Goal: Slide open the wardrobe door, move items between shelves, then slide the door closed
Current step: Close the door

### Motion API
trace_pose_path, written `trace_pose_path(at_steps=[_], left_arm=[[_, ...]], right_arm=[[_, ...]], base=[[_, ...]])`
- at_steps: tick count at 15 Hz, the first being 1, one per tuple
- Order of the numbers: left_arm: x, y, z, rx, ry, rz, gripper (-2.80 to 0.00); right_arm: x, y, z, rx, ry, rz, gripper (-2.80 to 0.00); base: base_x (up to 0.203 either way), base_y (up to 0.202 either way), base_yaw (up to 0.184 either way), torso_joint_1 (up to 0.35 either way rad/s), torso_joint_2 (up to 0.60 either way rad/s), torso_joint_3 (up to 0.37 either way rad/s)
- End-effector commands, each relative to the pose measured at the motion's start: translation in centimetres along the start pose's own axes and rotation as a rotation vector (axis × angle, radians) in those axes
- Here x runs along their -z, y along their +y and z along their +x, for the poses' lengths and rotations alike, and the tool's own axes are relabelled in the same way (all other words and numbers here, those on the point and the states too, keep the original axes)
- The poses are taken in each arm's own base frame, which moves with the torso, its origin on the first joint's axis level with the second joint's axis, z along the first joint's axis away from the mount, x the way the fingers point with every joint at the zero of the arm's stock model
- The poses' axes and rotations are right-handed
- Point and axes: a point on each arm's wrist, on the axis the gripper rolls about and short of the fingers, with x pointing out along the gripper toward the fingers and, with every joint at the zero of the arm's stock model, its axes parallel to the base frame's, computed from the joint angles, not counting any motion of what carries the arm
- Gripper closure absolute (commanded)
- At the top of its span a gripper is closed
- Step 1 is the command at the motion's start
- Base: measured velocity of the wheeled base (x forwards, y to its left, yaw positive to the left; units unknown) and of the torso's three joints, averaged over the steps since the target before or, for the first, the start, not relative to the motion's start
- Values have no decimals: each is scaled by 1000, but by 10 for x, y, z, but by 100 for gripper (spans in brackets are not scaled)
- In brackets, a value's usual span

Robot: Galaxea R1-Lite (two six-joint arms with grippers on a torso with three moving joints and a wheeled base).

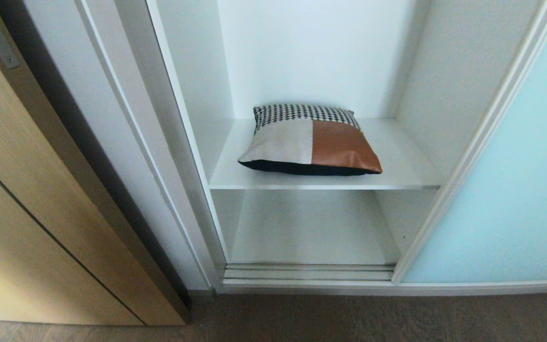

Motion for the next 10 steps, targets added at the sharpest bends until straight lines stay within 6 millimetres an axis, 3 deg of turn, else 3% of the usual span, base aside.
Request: trace_pose_path(at_steps=[1, 10], left_arm=[[8, 0, -1, 11, 104, -6, 0], [8, 0, -1, 11, 99, -6, 0]], right_arm=[[0, 0, 1, 0, 6, -4, 0], [5, -3, 1, 11, 27, -1, 0]], base=[[0, 0, 0, 0, 0, 0], [0, 0, 0, 0, 0, 0]])
